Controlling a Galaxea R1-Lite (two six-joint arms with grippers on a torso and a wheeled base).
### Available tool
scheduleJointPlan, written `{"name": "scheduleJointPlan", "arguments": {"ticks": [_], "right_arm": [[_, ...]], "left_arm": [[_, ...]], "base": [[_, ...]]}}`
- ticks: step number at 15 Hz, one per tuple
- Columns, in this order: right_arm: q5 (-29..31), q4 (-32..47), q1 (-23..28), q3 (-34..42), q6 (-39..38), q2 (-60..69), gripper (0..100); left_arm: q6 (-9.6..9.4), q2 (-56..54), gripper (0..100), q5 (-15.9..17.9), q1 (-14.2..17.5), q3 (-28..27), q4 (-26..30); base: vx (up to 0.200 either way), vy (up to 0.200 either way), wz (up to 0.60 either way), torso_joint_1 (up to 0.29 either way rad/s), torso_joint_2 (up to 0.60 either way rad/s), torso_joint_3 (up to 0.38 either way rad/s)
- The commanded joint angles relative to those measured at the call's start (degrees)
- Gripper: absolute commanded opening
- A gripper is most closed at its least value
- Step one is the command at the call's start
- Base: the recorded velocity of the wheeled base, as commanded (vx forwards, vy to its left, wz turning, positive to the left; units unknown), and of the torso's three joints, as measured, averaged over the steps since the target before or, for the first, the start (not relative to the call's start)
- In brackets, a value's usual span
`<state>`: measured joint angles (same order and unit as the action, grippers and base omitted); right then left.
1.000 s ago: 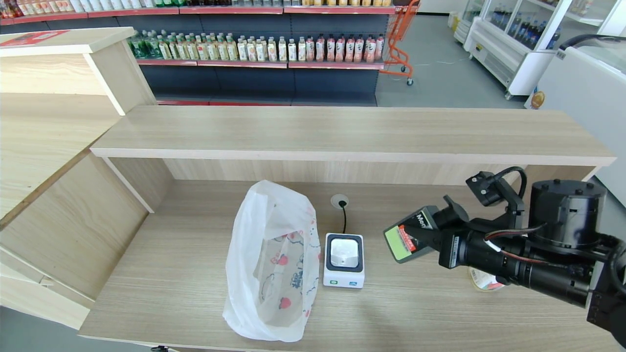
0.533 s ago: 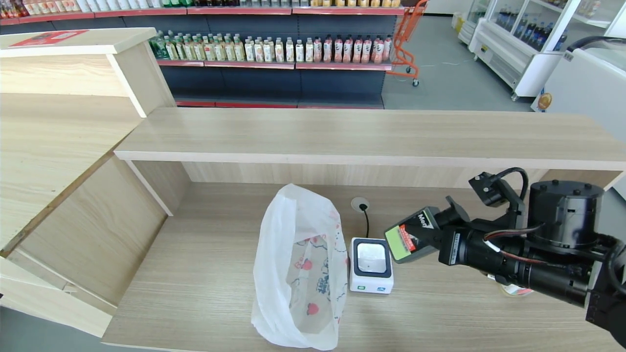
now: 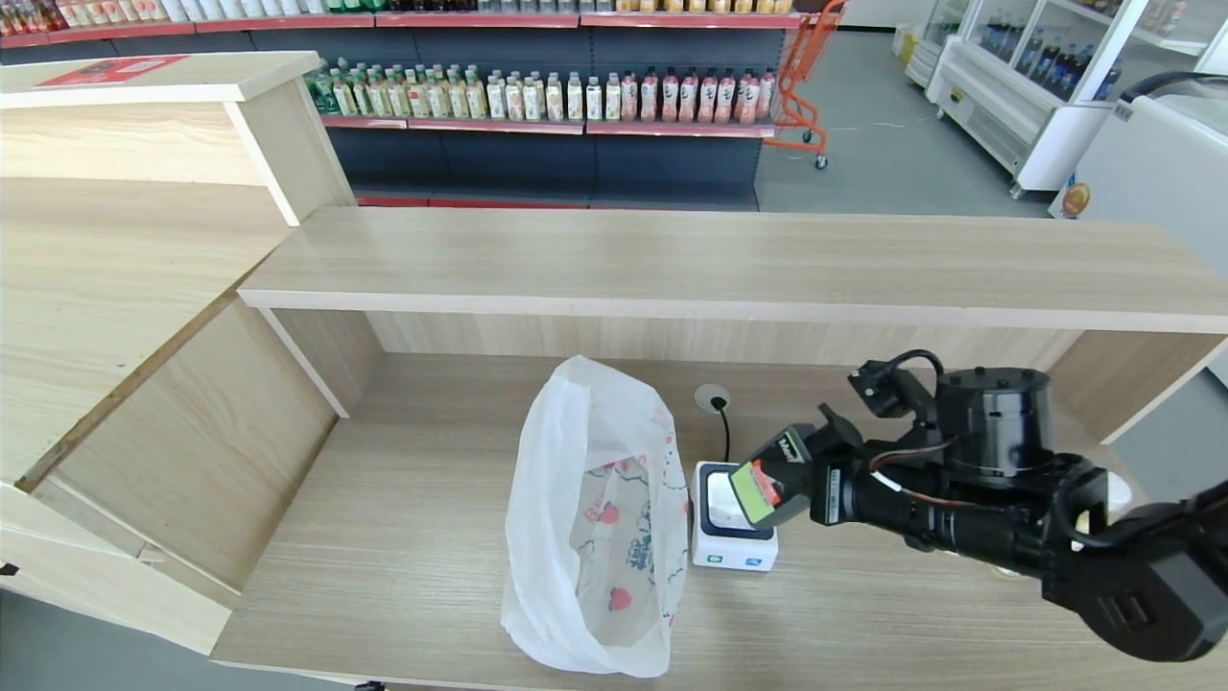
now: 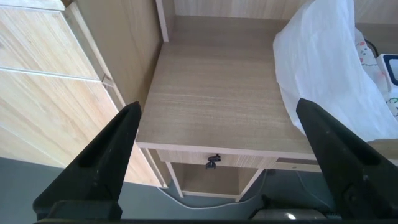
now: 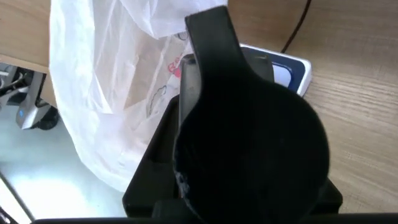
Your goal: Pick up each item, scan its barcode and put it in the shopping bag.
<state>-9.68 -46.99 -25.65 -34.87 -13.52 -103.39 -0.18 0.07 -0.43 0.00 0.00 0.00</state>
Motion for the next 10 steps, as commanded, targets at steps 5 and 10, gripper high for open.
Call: {"name": "scheduleJointPlan", "arguments": {"ticks": [5, 10], "right_arm": [[-0.25, -0.2, -5.46, -10.05, 3.85, -14.39, 0], [-0.08, -0.38, -8.89, -16.29, 12.64, -21.94, 0]], "left_arm": [[0.01, 0.01, 100, -0.01, 0.0, 0.0, 0.0], [0.01, 0.01, 100, -0.01, -0.09, 0.0, 0.0]], "base": [[0.0, 0.0, 0.0, 0.0, 0.0, 0.0], [0.0, 0.0, 0.0, 0.0, 0.0, 0.0]]}}
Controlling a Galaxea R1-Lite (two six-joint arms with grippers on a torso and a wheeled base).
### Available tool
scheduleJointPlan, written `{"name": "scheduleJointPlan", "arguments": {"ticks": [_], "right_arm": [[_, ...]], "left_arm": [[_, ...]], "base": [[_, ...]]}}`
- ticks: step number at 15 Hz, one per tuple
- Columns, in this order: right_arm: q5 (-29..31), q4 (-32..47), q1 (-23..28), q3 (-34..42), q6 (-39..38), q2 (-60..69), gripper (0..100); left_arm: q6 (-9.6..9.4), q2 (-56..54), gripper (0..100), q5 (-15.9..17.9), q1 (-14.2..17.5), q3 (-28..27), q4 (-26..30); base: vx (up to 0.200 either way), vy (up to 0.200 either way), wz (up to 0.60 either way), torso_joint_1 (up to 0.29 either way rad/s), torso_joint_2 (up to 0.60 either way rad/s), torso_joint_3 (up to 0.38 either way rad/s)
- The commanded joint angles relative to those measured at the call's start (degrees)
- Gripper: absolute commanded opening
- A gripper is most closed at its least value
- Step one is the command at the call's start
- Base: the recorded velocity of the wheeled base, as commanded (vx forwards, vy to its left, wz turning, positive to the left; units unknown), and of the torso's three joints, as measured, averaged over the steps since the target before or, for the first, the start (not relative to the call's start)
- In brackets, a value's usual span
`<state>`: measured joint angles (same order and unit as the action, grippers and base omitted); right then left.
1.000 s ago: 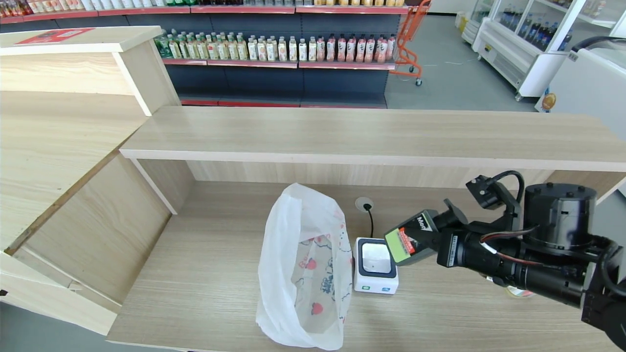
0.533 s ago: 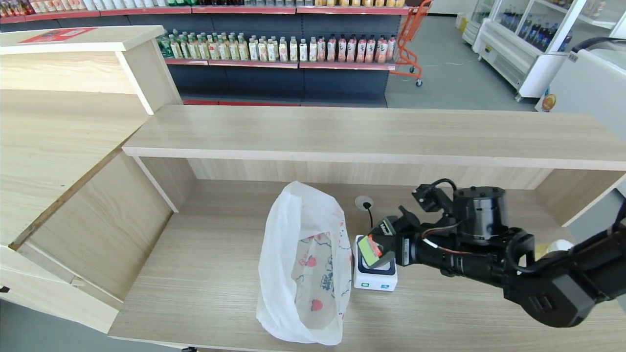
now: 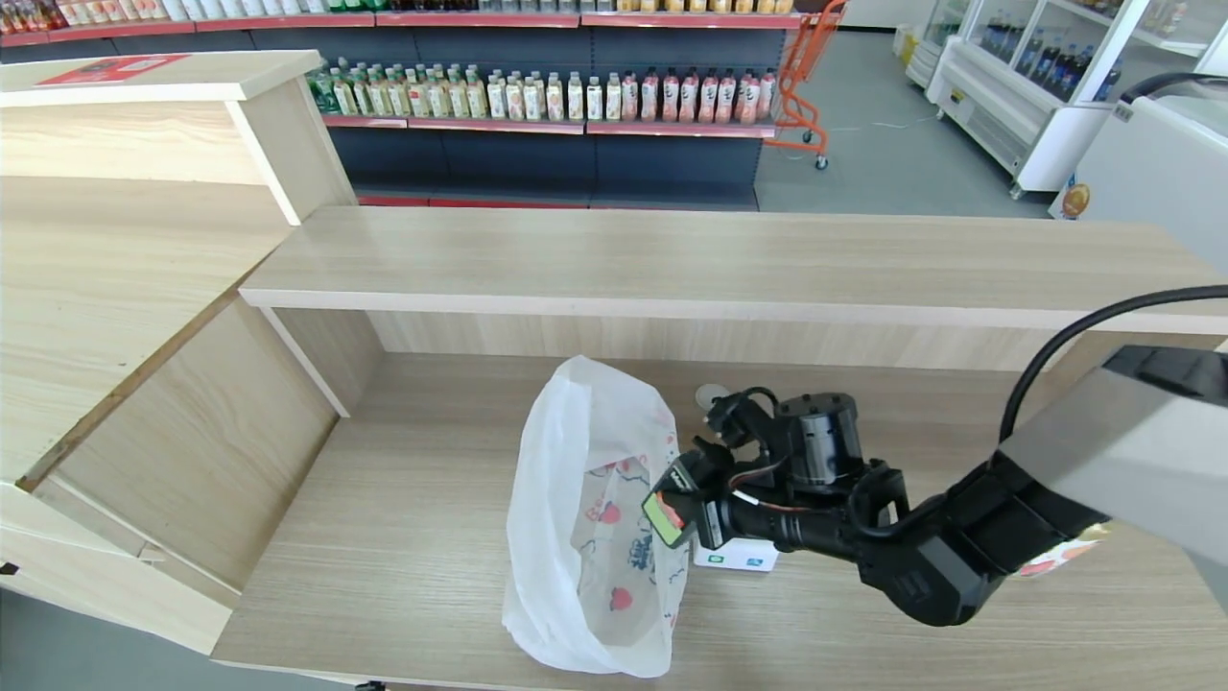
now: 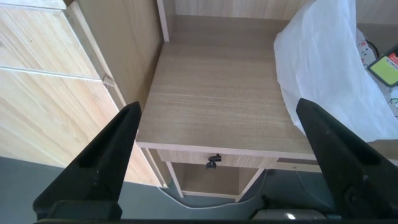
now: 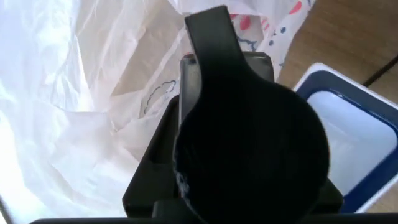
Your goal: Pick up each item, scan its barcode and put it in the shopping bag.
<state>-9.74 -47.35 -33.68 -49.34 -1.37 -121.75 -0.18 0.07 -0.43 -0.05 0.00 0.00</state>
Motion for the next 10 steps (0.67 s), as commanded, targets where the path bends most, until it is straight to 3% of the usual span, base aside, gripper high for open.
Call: {"name": "scheduleJointPlan", "arguments": {"ticks": [1, 6, 7, 10], "right_arm": [[-0.02, -0.02, -2.09, -4.63, 3.3, -5.52, 0], [-0.02, -1.08, -3.58, -9.11, 15.43, -10.88, 0], [-0.02, -1.61, -3.23, -9.2, 17.63, -11.67, 100], [-0.37, -2.4, -2.44, -9.46, 15.34, -11.32, 100]], "left_arm": [[0.01, 0.01, 100, -0.01, 0.05, 0.0, 0.0], [0.01, 0.01, 100, -0.01, 0.05, 0.0, 0.0], [0.01, 0.01, 100, -0.01, 0.05, 0.0, 0.0], [0.01, 0.01, 100, -0.01, 0.05, 0.0, 0.0]], "base": [[0.0, 0.0, 0.0, 0.0, 0.0, 0.0], [0.0, 0.0, 0.0, 0.0, 0.0, 0.0], [0.0, 0.0, 0.0, 0.0, 0.0, 0.0], [0.0, 0.0, 0.0, 0.0, 0.0, 0.0]]}}
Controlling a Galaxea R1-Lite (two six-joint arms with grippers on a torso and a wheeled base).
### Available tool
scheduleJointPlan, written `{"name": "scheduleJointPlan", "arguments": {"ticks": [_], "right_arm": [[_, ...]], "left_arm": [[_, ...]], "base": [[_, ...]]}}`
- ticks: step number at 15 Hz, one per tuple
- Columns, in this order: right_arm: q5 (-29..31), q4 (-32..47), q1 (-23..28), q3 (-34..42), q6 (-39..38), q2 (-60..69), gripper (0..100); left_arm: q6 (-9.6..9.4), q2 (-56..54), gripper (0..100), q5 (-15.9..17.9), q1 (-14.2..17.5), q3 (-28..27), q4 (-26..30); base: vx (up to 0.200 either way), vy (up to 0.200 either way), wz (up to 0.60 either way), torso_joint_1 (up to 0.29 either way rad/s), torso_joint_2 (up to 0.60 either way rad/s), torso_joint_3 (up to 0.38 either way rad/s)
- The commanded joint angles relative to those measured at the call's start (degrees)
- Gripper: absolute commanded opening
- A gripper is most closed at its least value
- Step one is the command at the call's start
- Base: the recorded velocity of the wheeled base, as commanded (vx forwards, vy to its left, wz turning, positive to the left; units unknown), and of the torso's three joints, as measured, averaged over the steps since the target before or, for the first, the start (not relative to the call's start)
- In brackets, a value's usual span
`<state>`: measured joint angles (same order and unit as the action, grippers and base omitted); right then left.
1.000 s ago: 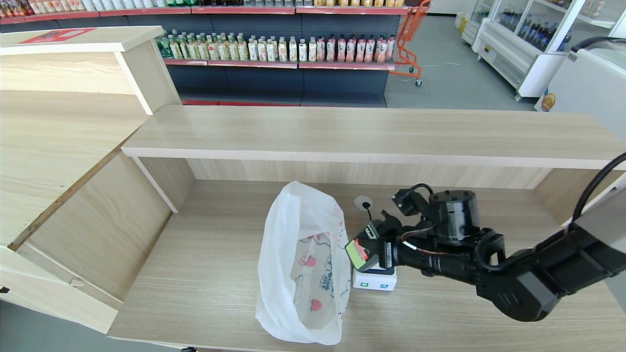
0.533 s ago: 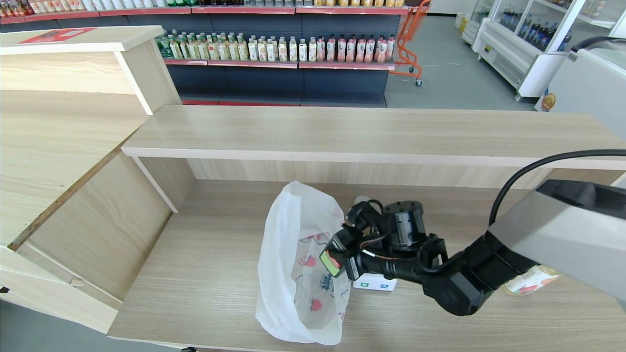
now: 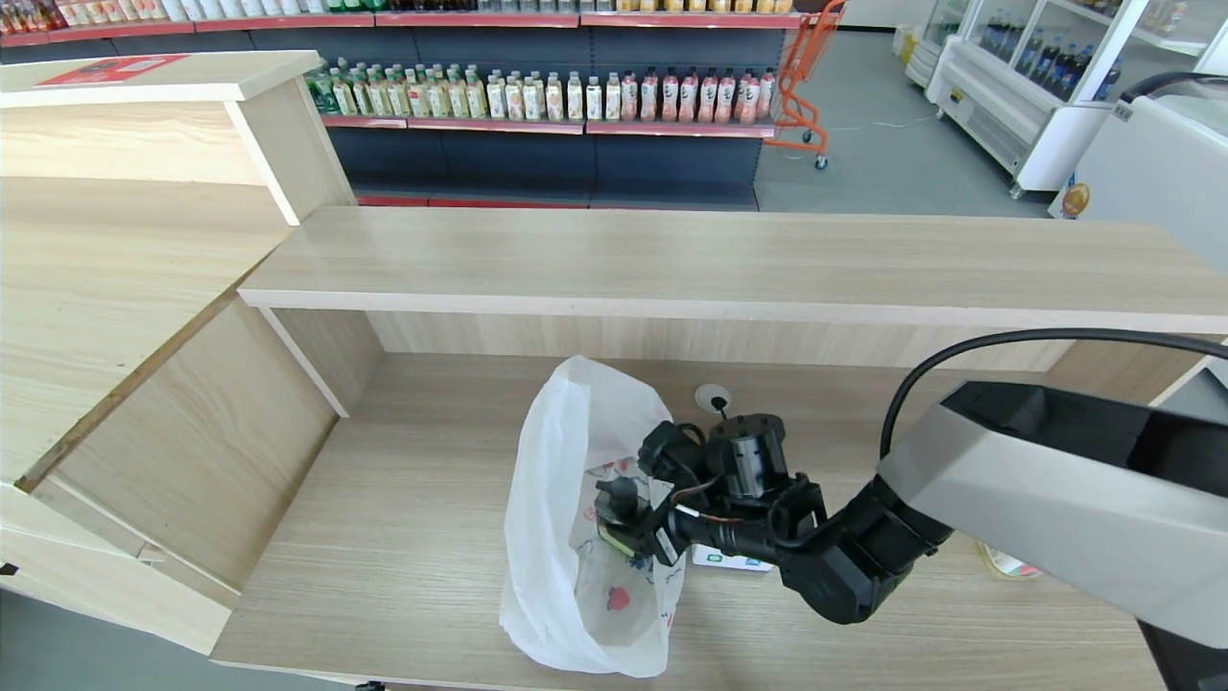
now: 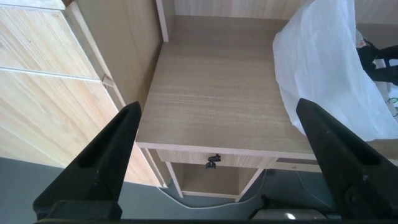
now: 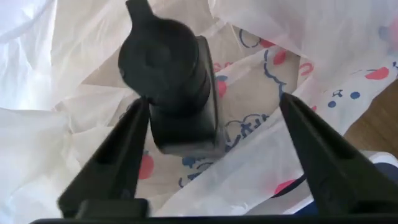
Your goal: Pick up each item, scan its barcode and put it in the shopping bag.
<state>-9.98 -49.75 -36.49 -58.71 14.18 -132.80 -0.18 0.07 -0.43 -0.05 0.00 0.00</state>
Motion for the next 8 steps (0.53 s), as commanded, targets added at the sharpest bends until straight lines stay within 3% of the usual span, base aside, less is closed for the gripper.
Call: {"name": "scheduleJointPlan", "arguments": {"ticks": [1, 8], "right_arm": [[-0.65, 0.0, 0.54, -0.09, -3.72, 0.44, 100], [-4.17, 1.59, 6.08, 4.75, -30.09, 10.81, 100]], "left_arm": [[0.01, 0.01, 100, -0.01, -0.04, 0.0, 0.0], [0.01, 0.01, 100, -0.01, 0.05, 0.0, 0.0]], "base": [[0.0, 0.0, 0.0, 0.0, 0.0, 0.0], [0.0, 0.0, 0.0, 0.0, 0.0, 0.0]]}}
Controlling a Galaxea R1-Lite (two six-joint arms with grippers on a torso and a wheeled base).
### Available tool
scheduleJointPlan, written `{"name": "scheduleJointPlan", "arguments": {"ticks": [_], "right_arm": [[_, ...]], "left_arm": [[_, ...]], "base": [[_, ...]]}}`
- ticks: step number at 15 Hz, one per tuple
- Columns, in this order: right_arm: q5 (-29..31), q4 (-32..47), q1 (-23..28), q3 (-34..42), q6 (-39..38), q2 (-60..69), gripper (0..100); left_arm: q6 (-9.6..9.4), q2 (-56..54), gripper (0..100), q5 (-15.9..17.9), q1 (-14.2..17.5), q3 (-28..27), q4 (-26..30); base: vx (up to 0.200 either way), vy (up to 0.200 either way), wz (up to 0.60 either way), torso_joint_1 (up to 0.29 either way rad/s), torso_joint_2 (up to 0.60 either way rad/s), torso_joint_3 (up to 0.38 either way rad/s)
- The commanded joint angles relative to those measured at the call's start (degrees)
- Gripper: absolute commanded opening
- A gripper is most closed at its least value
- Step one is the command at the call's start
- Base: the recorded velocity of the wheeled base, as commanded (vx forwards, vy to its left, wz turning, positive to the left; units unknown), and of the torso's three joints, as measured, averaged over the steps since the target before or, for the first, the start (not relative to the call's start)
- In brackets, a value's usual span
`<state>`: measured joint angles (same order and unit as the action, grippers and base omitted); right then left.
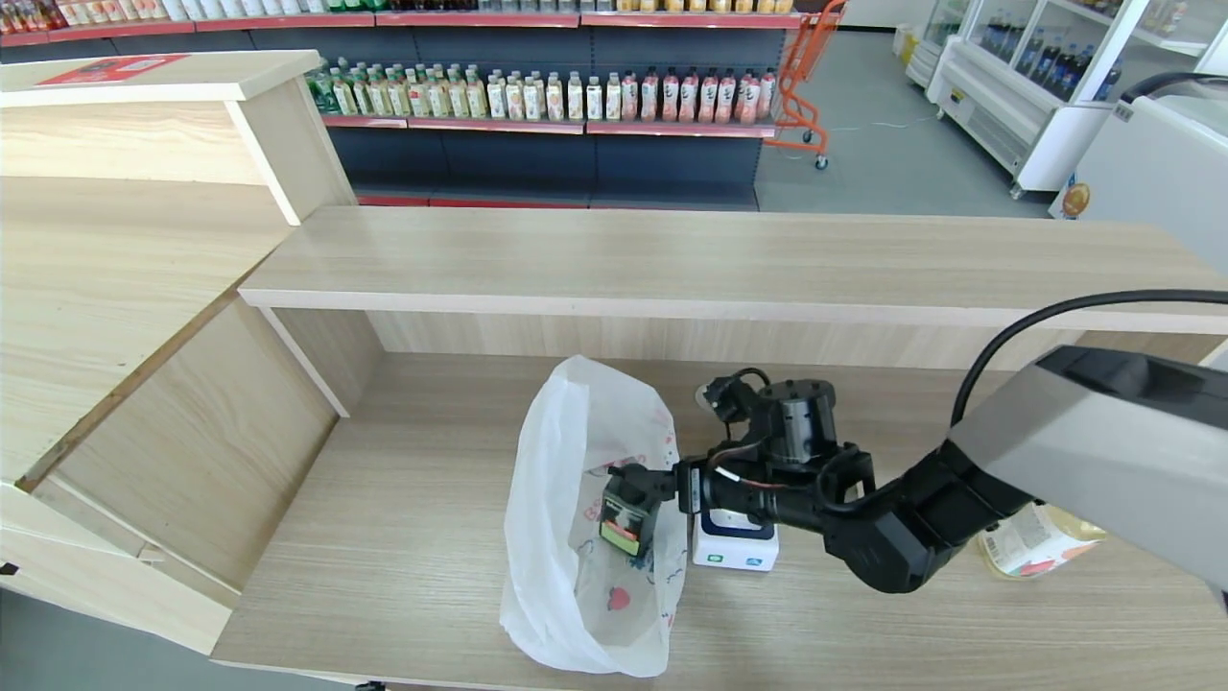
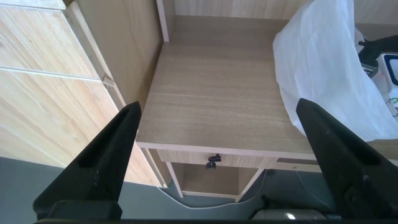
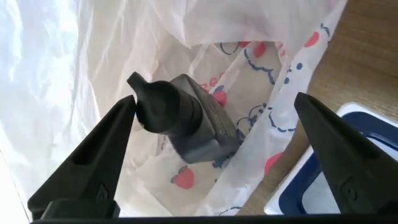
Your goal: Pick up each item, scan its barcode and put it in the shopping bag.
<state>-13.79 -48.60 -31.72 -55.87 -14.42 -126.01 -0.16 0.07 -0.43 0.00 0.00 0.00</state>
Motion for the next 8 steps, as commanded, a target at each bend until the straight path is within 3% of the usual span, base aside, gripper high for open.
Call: {"name": "scheduleJointPlan", "arguments": {"ticks": [1, 4, 6, 8], "right_arm": [[-1.42, 1.06, 2.45, 3.22, -3.51, 6.83, 100], [-8.19, 1.93, 6.06, 6.04, -8.17, 15.36, 100], [-8.1, 2.55, 7.81, 8.14, -7.55, 20.37, 100], [-8.19, 5.01, 12.74, 12.36, 0.71, 26.7, 100]], "left_arm": [[-0.02, 0.01, 100, -0.01, 0.0, 0.0, 0.0], [-0.02, 0.01, 100, -0.01, 0.0, 0.0, 0.0], [-0.02, 0.01, 100, -0.01, 0.0, 0.0, 0.0], [-0.02, 0.01, 100, -0.01, 0.0, 0.0, 0.0]], "base": [[0.0, 0.0, 0.0, 0.0, 0.0, 0.0], [0.0, 0.0, 0.0, 0.0, 0.0, 0.0], [0.0, 0.0, 0.0, 0.0, 0.0, 0.0], [0.0, 0.0, 0.0, 0.0, 0.0, 0.0]]}}
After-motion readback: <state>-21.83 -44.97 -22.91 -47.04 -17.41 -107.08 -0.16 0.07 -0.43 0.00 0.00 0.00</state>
